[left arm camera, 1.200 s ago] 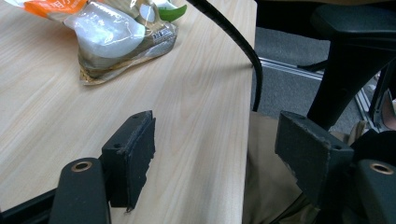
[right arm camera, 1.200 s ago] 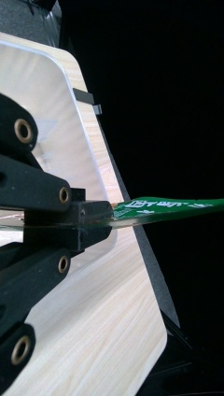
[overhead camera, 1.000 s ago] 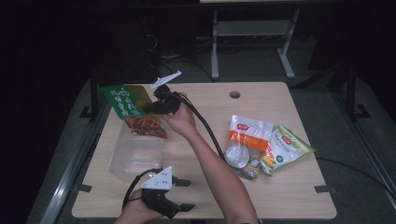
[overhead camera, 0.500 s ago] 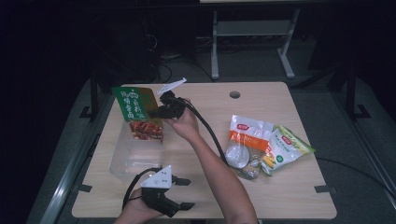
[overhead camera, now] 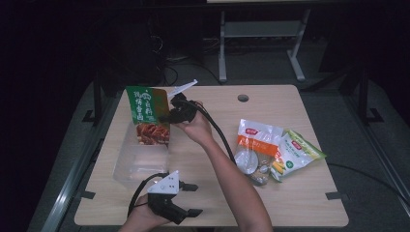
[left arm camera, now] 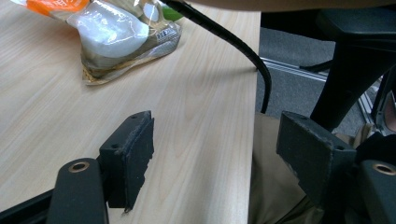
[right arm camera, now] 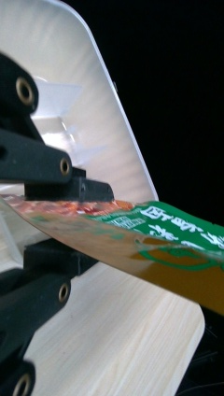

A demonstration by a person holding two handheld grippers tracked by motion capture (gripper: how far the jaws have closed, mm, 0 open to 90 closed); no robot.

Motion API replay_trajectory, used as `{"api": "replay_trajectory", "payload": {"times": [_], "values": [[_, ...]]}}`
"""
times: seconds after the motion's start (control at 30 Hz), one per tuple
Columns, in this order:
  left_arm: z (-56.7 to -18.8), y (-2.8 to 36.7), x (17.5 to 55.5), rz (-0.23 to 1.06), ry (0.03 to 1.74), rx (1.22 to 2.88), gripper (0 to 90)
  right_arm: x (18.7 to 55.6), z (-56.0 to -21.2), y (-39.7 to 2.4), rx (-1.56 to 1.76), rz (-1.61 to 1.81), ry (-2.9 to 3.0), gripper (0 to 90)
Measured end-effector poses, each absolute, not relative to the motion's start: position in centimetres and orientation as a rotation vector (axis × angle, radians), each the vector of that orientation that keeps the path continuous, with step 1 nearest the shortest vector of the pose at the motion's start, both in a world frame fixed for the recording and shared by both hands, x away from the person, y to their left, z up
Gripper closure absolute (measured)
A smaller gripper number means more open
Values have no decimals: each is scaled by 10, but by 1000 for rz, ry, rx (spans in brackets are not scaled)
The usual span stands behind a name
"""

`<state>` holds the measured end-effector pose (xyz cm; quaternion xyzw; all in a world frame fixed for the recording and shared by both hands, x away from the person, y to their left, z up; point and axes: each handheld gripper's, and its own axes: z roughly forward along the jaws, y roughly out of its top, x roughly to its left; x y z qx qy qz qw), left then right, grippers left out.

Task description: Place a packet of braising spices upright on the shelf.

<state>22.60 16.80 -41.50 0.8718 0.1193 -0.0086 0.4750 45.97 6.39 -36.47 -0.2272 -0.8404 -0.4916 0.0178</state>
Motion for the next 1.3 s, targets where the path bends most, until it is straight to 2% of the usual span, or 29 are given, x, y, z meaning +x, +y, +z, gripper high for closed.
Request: {"api": "replay_trajectory", "payload": {"times": [0.03,0.23,1.3], "values": [[-415,168,227,-17,293,2132,272,459,-363,60,-695,-1517,-2611,673],[-416,170,228,-13,313,2132,259,455,-359,45,-707,-1494,-2611,610],[-418,167,233,-13,340,2137,243,410,-354,-55,-787,-1477,-2606,563]]}}
